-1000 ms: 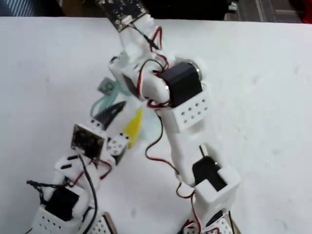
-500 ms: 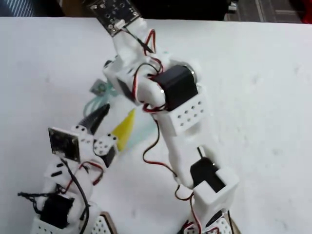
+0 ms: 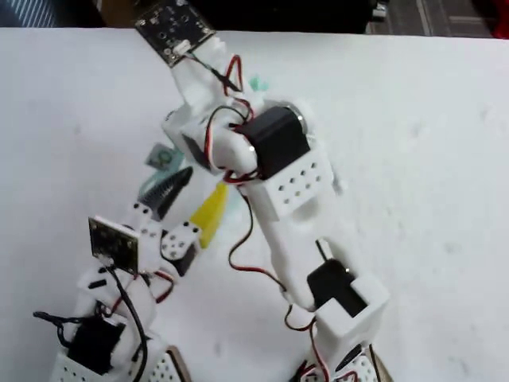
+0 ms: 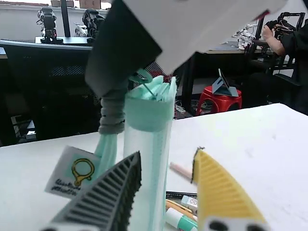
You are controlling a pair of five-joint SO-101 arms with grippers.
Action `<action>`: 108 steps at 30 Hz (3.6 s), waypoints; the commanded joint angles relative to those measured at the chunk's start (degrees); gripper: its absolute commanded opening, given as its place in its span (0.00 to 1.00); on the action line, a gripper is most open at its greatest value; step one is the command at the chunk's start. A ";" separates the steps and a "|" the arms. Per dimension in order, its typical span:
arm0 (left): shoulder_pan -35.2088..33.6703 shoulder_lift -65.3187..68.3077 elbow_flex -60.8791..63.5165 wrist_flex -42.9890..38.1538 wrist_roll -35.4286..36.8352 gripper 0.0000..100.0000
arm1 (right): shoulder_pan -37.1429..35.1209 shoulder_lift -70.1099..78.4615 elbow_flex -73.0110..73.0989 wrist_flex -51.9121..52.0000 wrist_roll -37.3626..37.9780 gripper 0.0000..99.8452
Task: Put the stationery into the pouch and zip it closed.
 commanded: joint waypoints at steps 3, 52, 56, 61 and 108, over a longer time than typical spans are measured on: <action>-3.74 -1.01 0.70 0.62 -0.62 0.17 | -0.57 -5.05 0.35 1.01 -0.26 0.02; -24.57 -1.01 14.95 -18.99 -13.27 0.13 | 0.92 -14.81 6.68 -1.89 -0.09 0.02; -23.34 -1.01 13.98 -18.46 -13.27 0.13 | 0.84 -15.43 9.58 1.27 7.03 0.02; -23.34 -1.01 12.40 -16.00 -13.27 0.13 | -0.04 -20.35 22.95 1.01 15.30 0.05; -47.43 -1.01 13.54 25.58 -48.53 0.12 | 13.14 -45.58 100.84 -45.14 14.68 0.05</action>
